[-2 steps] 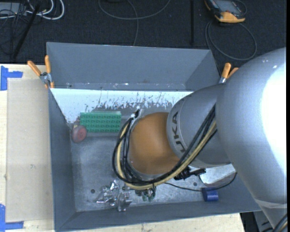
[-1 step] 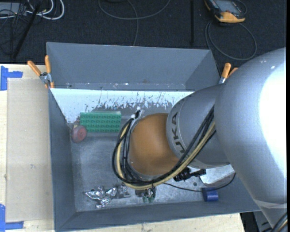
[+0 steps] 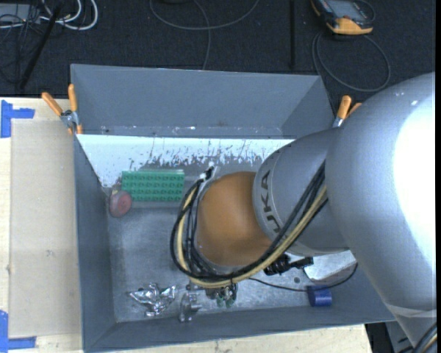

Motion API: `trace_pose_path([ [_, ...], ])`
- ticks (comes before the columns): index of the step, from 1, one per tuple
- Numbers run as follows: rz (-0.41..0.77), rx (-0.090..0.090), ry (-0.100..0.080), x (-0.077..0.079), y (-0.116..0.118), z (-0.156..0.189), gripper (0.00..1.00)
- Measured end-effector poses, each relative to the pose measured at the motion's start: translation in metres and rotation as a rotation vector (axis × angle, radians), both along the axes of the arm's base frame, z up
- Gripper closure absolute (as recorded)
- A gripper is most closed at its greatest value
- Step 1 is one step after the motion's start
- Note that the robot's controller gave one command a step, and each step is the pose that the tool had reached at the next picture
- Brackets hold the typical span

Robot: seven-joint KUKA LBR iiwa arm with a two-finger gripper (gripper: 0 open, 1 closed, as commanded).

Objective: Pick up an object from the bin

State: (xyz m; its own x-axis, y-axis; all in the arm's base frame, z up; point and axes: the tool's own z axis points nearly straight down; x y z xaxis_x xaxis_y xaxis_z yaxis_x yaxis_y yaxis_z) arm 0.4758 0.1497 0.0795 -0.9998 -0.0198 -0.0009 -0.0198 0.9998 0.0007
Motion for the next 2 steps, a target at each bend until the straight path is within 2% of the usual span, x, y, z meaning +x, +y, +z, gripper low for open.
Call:
trace_pose_path([
  [1,-0.001,0.0,0.003,-0.0008,0.0,-0.0003,1.0],
  [2,-0.003,0.0,0.001,-0.0001,-0.0002,0.0,0.0],
])
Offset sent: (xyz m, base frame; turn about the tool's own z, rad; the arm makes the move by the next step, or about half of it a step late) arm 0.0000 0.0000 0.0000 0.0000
